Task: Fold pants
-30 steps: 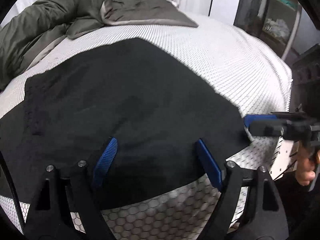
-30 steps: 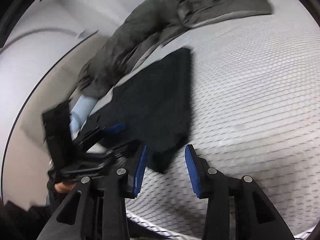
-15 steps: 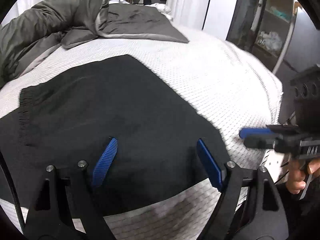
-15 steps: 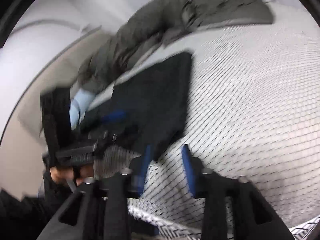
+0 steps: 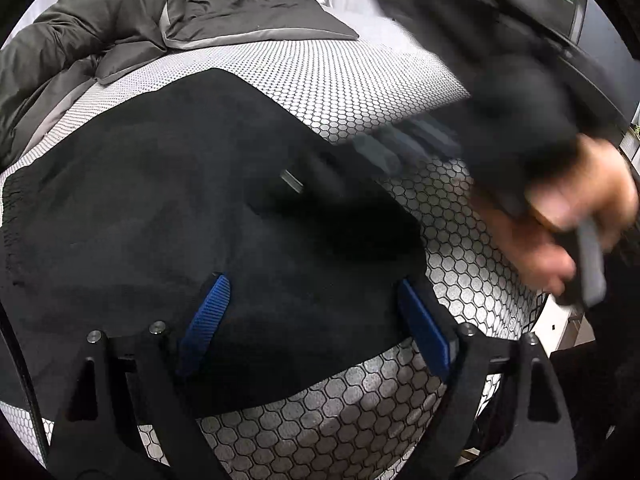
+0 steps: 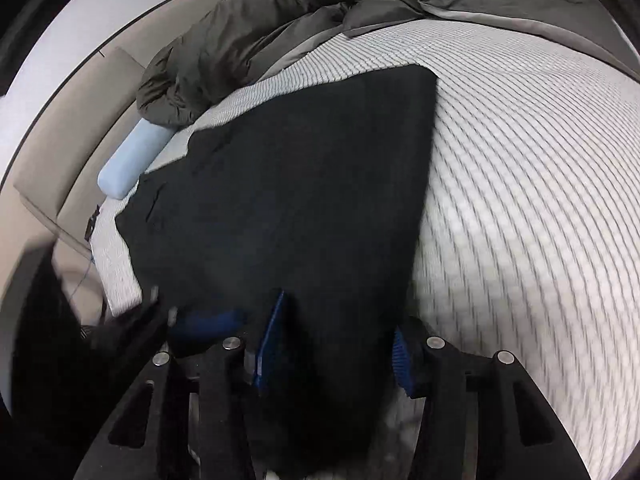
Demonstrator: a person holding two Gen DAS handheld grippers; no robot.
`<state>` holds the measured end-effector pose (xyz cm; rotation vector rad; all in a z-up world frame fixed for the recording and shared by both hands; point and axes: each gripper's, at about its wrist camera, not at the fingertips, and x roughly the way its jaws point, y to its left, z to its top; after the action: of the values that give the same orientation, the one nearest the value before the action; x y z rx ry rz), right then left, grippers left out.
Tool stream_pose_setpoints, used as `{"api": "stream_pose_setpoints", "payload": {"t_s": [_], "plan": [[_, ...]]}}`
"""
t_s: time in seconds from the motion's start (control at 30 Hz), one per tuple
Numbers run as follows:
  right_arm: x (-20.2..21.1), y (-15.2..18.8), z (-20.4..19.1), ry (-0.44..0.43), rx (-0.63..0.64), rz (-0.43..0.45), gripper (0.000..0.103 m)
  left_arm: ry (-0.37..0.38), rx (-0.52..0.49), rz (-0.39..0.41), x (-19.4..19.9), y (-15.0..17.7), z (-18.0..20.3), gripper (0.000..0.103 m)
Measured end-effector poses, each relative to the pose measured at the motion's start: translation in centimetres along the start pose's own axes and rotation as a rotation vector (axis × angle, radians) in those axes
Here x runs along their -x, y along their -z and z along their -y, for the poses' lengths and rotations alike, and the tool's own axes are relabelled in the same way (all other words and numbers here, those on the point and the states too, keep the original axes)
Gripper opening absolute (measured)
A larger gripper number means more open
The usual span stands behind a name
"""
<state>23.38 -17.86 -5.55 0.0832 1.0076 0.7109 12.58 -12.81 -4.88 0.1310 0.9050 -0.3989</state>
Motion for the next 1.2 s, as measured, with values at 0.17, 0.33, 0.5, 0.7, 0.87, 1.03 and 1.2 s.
{"api": "stream_pose_setpoints", "payload": {"t_s": [0.17, 0.33, 0.5, 0.7, 0.87, 1.03, 1.2], "plan": [[-2.6, -5.9, 2.4, 0.007, -0.005, 0.006, 0.024, 0.024, 0.007, -0.019, -0.4, 0.0, -0.5, 0.084], [-6.2, -12.8, 4.2, 0.045, -0.008, 0.017, 0.023, 0.051, -0.016, -0.018, -0.6, 0.2, -0.8, 0.084], [-7.1, -16.7, 5.3, 0.119, -0.014, 0.032, 0.03, 0.086, -0.027, 0.014, 0.0, 0.5, -1.4, 0.086], [0.3, -12.8, 4.1, 0.169, -0.062, 0.13, 0.065, 0.14, 0.048, 0.115, 3.7, 0.1, -4.2, 0.086], [4.6, -3.5, 3.1, 0.105, -0.18, 0.17, 0.072, 0.048, 0.155, 0.233, 7.8, 0.2, -9.8, 0.086], [2.0, 2.2, 0.4, 0.08, -0.199, 0.173, 0.072, -0.085, 0.347, 0.262, 9.7, 1.5, -17.7, 0.086], [-0.6, 0.7, -1.1, 0.062, -0.134, 0.188, 0.044, -0.173, 0.492, 0.258, 10.7, 3.9, -24.0, 0.086]]}}
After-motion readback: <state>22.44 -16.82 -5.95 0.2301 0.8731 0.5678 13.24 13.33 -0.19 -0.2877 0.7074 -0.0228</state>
